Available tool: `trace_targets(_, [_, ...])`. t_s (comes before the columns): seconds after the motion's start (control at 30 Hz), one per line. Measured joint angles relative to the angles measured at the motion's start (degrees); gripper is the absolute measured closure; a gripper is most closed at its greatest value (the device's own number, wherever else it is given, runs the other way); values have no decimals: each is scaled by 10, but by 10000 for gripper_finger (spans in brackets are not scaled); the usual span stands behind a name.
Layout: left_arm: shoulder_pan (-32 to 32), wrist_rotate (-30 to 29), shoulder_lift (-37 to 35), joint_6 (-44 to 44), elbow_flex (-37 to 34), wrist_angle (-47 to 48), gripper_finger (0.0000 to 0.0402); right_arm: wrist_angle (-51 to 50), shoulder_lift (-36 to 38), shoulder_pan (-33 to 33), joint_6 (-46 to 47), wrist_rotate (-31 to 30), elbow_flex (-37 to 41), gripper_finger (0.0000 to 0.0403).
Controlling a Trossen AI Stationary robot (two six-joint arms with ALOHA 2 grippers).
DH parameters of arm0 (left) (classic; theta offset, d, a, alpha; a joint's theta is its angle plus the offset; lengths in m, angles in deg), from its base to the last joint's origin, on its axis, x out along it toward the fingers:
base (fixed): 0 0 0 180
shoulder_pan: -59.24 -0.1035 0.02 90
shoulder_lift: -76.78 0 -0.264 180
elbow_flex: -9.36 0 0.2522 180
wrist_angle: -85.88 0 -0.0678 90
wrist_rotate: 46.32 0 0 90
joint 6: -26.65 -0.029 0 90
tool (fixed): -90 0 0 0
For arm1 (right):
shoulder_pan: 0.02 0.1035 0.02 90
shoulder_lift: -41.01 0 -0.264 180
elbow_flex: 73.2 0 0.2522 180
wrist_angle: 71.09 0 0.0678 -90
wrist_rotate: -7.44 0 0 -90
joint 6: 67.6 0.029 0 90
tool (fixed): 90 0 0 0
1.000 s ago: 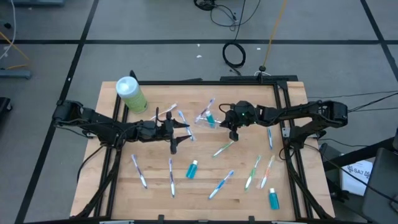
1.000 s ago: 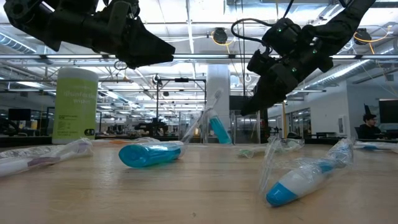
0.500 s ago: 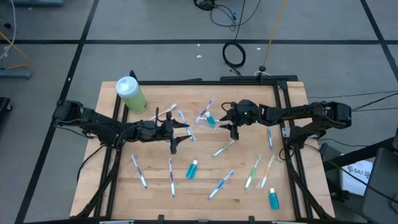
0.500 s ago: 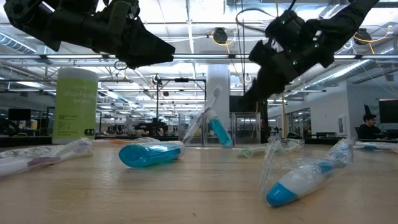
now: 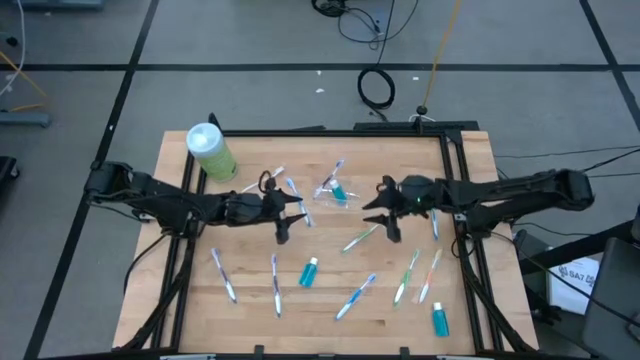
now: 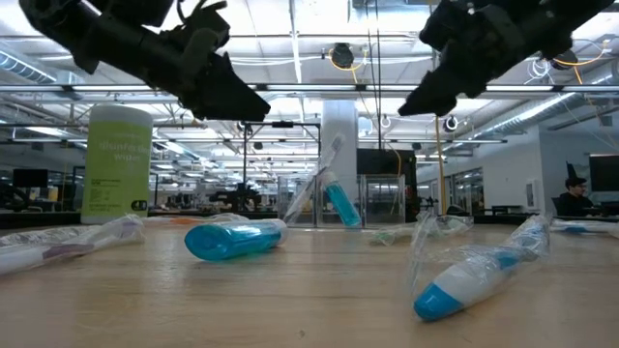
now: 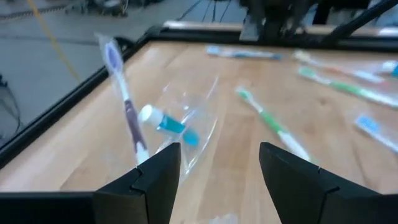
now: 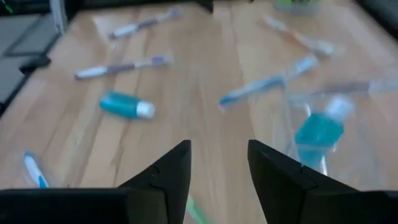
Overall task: Pick & Place toothbrushing station
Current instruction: Put the right blue toothbrush into the right section of the transparent organizer
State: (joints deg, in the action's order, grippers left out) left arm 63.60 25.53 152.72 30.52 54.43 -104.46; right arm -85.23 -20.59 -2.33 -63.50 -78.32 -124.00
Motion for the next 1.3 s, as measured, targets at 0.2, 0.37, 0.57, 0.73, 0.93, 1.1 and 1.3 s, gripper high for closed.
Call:
trace_targets(0.2, [-2,0,0,25,26,32,179,-160,19,42,114,-114,0,231])
trace_targets(0.37, [-2,1,0,11,28,31,179,-300,47,48,220,-152,0,218])
trace_targets(0.57, [-2,1,0,7,29,24,179,-446,87,28,363,-187,0,224])
trace_targets(0.73, [-2,2,0,-13,29,-9,179,-512,88,-41,414,-235,0,225])
trace_targets(0.93, [-2,3,0,-11,29,-43,179,-529,63,-142,416,-206,0,216])
trace_targets(1.1, [-2,10,0,-11,29,-44,179,-588,23,-194,419,-191,0,213])
trace_targets(1.3, [-2,42,0,-11,29,-44,179,-590,-16,-207,440,-185,0,217])
